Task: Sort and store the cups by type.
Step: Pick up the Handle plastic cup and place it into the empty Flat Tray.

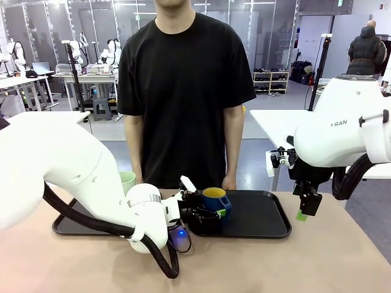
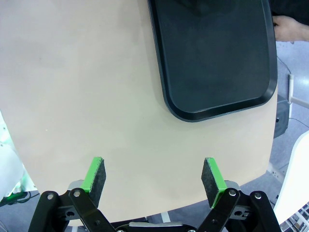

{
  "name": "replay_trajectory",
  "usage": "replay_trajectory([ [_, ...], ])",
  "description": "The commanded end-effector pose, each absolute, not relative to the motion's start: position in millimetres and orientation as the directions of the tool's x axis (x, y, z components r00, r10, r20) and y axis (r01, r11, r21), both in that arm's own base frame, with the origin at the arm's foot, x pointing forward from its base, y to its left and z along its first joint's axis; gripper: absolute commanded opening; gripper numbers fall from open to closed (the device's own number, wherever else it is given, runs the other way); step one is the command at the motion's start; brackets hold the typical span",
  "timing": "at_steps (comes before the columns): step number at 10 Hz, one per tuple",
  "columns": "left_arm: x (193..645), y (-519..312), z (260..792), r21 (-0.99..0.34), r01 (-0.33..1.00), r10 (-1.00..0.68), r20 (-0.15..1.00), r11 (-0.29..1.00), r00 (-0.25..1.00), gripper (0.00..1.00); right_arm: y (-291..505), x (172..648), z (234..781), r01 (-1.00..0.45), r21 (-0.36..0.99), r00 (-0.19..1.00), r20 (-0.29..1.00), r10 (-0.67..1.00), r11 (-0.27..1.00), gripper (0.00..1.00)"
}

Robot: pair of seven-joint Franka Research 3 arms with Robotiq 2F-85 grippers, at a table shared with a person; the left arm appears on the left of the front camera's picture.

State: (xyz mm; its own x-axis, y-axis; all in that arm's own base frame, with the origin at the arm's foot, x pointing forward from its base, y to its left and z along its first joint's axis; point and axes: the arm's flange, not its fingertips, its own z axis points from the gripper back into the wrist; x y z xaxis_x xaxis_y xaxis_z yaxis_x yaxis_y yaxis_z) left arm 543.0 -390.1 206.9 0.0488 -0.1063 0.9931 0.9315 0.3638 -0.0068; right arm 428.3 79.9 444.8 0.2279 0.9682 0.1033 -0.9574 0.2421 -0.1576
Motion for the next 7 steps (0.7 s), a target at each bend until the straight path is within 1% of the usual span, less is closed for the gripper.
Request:
replay_trajectory([
  [1, 540.5, -387.2, 184.6, 0.005, 0.926, -0.132, 0.990, 0.377, 0.048, 0.87, 80.0, 428.4, 444.9, -0.953, -0.165, 0.237, 0.106, 0.966, 0.253, 1.00],
  [2, 541.0, -386.0, 183.5, 0.007, 0.928, -0.138, 0.989, 0.372, 0.048, 0.92, 80.0, 428.4, 444.9, -0.953, -0.165, 0.237, 0.106, 0.966, 0.253, 1.00],
  [3, 541.3, -385.0, 183.4, 0.006, 0.930, -0.146, 0.988, 0.368, 0.052, 1.00, 80.0, 428.4, 444.9, -0.953, -0.165, 0.237, 0.106, 0.966, 0.253, 1.00],
  [7, 535.9, -379.6, 183.1, 0.001, 0.929, -0.163, 0.985, 0.370, 0.064, 1.00, 80.0, 428.4, 444.9, -0.953, -0.165, 0.237, 0.106, 0.966, 0.253, 1.00],
])
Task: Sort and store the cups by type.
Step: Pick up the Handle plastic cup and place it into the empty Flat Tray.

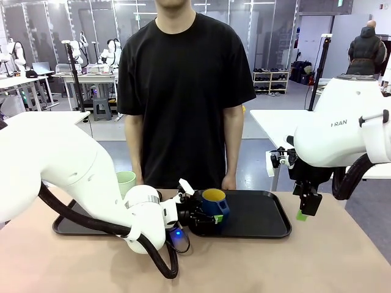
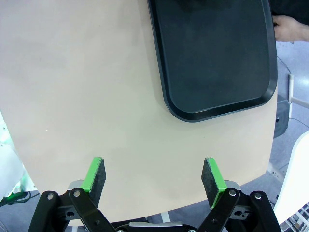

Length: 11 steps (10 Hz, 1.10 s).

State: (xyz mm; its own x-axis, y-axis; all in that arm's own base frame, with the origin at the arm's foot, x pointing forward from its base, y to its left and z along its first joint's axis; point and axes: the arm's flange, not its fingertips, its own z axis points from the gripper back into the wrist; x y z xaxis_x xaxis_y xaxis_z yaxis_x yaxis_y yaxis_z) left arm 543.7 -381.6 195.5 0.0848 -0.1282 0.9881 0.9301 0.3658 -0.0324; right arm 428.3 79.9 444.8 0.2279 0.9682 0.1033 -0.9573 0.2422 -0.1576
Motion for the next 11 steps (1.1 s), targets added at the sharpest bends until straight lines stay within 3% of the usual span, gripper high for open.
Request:
replay_trajectory([
  [1, 532.2, -376.7, 184.8, 0.001, 0.932, -0.169, 0.983, 0.362, 0.065, 1.00, 80.0, 428.4, 444.9, -0.953, -0.165, 0.237, 0.106, 0.966, 0.253, 1.00],
  [11, 545.1, -380.7, 199.3, -0.063, 0.927, -0.098, 0.989, 0.370, 0.107, 1.00, 80.0, 428.4, 444.9, -0.953, -0.165, 0.237, 0.106, 0.966, 0.253, 1.00],
])
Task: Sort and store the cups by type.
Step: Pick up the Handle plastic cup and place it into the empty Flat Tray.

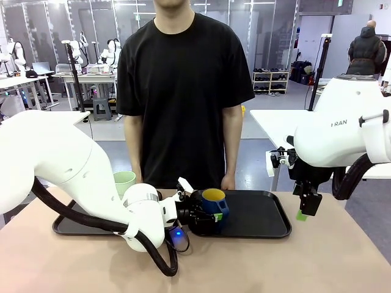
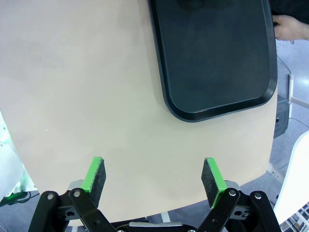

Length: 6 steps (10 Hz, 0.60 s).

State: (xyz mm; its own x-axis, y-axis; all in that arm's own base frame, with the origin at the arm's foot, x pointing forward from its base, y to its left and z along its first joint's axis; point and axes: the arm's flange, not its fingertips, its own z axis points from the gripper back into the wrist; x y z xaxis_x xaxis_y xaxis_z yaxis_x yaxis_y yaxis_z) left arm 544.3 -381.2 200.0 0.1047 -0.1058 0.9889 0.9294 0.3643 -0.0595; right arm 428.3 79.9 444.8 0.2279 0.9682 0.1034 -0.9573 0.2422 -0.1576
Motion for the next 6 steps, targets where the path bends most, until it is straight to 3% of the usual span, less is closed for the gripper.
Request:
replay_trajectory([
  [1, 545.1, -380.7, 199.3, -0.063, 0.927, -0.098, 0.989, 0.370, 0.107, 1.00, 80.0, 428.4, 444.9, -0.953, -0.165, 0.237, 0.106, 0.966, 0.253, 1.00],
  [6, 542.1, -378.7, 202.1, -0.057, 0.923, -0.103, 0.989, 0.379, 0.103, 1.00, 80.0, 428.4, 444.9, -0.953, -0.165, 0.237, 0.106, 0.966, 0.253, 1.00],
])
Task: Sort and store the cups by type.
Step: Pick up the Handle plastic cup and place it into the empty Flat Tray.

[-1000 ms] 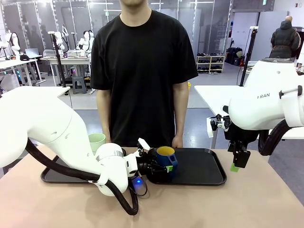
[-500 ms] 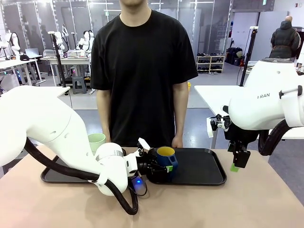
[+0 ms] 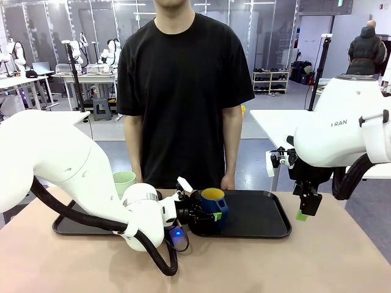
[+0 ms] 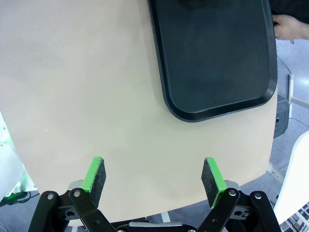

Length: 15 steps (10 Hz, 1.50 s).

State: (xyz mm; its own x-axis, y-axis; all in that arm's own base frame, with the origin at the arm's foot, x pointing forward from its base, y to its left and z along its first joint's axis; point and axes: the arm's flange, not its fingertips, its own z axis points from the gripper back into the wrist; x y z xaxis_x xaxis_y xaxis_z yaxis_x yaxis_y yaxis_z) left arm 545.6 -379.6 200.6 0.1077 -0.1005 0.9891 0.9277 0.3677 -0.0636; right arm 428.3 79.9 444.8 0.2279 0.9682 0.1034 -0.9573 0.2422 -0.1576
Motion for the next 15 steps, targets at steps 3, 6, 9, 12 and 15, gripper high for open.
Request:
replay_trajectory([
  [3, 531.0, -374.8, 206.8, -0.038, 0.924, -0.125, 0.988, 0.381, 0.092, 1.00, 80.0, 428.4, 444.9, -0.953, -0.165, 0.237, 0.106, 0.966, 0.253, 1.00],
  [6, 518.9, -364.0, 213.3, -0.006, 0.919, -0.165, 0.983, 0.394, 0.077, 1.00, 80.0, 428.4, 444.9, -0.953, -0.165, 0.237, 0.106, 0.966, 0.253, 1.00],
  [9, 510.3, -354.2, 218.4, 0.019, 0.918, -0.216, 0.974, 0.395, 0.072, 1.00, 80.0, 428.4, 444.9, -0.953, -0.165, 0.237, 0.106, 0.966, 0.253, 1.00],
  [12, 498.6, -347.8, 223.5, 0.022, 0.920, -0.263, 0.961, 0.392, 0.089, 1.00, 80.0, 428.4, 444.9, -0.953, -0.165, 0.237, 0.106, 0.966, 0.253, 1.00],
  [15, 484.8, -336.5, 236.4, 0.058, 0.919, -0.340, 0.937, 0.390, 0.085, 1.00, 80.0, 428.4, 444.9, -0.953, -0.165, 0.237, 0.106, 0.966, 0.253, 1.00],
])
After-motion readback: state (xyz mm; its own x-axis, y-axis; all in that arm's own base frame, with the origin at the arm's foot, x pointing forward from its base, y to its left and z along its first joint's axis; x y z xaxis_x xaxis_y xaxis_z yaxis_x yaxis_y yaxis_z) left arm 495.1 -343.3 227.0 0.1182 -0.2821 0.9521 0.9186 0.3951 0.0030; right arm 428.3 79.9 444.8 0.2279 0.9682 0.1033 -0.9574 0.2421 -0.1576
